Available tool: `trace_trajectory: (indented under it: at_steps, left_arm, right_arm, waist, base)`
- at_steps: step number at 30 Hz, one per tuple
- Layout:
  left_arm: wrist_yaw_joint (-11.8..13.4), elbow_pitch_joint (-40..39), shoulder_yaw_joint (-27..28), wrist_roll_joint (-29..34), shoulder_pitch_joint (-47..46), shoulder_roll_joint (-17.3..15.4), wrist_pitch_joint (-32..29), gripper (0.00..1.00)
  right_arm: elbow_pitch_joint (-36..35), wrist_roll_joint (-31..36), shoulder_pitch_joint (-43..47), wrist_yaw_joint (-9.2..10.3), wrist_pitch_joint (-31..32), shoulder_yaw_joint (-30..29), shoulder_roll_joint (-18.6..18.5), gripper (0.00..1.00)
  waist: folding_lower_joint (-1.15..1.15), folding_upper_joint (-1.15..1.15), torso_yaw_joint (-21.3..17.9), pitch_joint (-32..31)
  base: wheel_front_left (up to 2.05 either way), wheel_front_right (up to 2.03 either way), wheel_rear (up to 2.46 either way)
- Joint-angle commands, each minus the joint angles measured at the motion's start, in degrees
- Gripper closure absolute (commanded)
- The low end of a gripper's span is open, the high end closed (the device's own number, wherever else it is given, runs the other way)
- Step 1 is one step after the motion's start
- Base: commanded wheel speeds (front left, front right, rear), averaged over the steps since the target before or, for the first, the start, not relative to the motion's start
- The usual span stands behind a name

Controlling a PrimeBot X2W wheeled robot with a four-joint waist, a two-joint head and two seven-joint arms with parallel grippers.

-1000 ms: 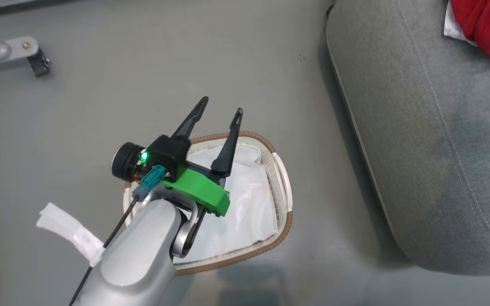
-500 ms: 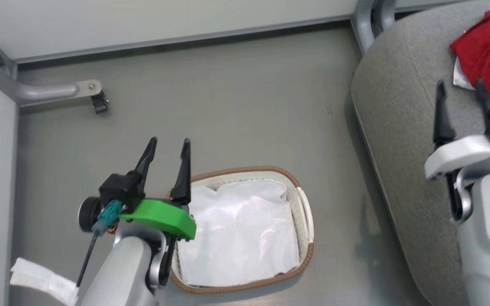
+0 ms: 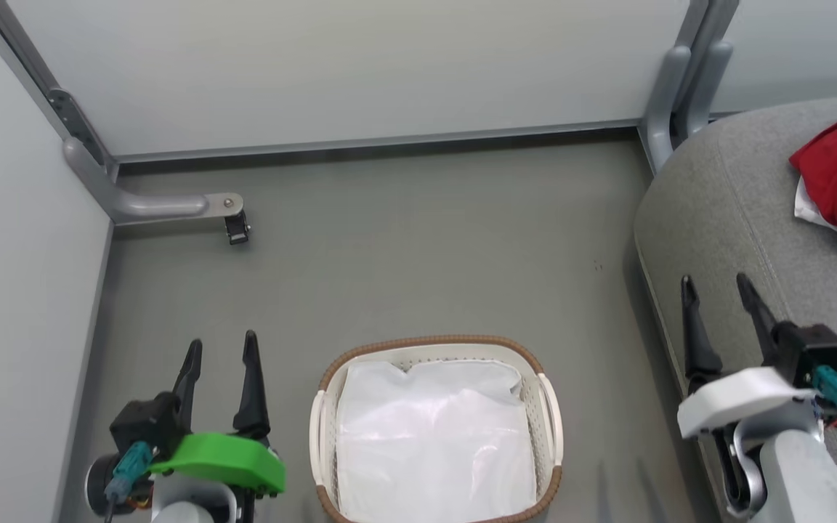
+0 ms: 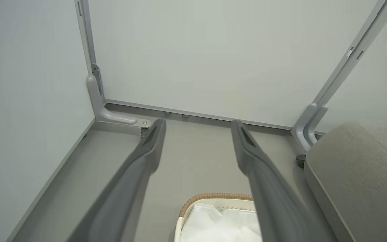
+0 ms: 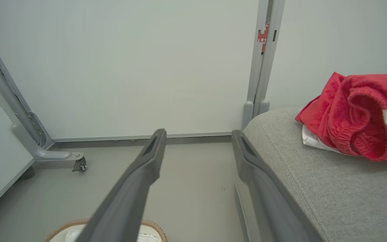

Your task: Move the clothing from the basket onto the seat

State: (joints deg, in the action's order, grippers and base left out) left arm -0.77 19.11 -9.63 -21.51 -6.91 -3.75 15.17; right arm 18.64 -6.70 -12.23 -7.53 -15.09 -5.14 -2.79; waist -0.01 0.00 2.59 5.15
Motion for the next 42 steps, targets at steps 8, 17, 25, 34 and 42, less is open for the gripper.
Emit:
trace_trajectory:
  at_steps: [8,17,25,34,42]
  left_arm:
    - [-1.0,-1.4,2.4,0.9,5.2,0.5,0.0,0.00]
    - [-1.7,-0.2,2.0,0.7,6.3,0.7,0.0,0.00]
    - [-1.8,0.7,1.8,0.8,5.9,0.8,0.0,0.00]
    - [-1.8,3.0,1.4,0.2,5.5,0.9,0.0,1.00]
    - [-2.3,2.9,3.0,-6.9,5.0,0.9,-2.3,1.00]
  right_arm:
    - [-2.6,-3.7,6.2,0.08,-0.1,2.2,-0.2,0.00]
    - [-2.9,-4.3,8.3,0.08,-0.1,2.5,-0.2,0.00]
    - [-2.2,-4.4,8.4,0.08,-0.1,2.3,-0.2,0.00]
    - [-0.4,-4.6,8.4,0.00,0.1,2.6,0.4,1.00]
    - [0.1,-12.7,8.1,0.00,2.6,2.0,0.5,1.00]
  waist:
    - [0.01,0.00,0.9,-2.3]
    - [0.01,0.00,1.1,-3.2]
    - [0.01,0.00,1.1,-3.5]
    - [0.01,0.00,1.1,-3.4]
    - [0.01,0.00,0.9,-3.5]
  base:
    - [0.00,0.00,0.00]
    - [0.00,0.00,0.00]
    - [0.00,0.00,0.00]
    - [0.00,0.00,0.00]
    - [0.00,0.00,0.00]
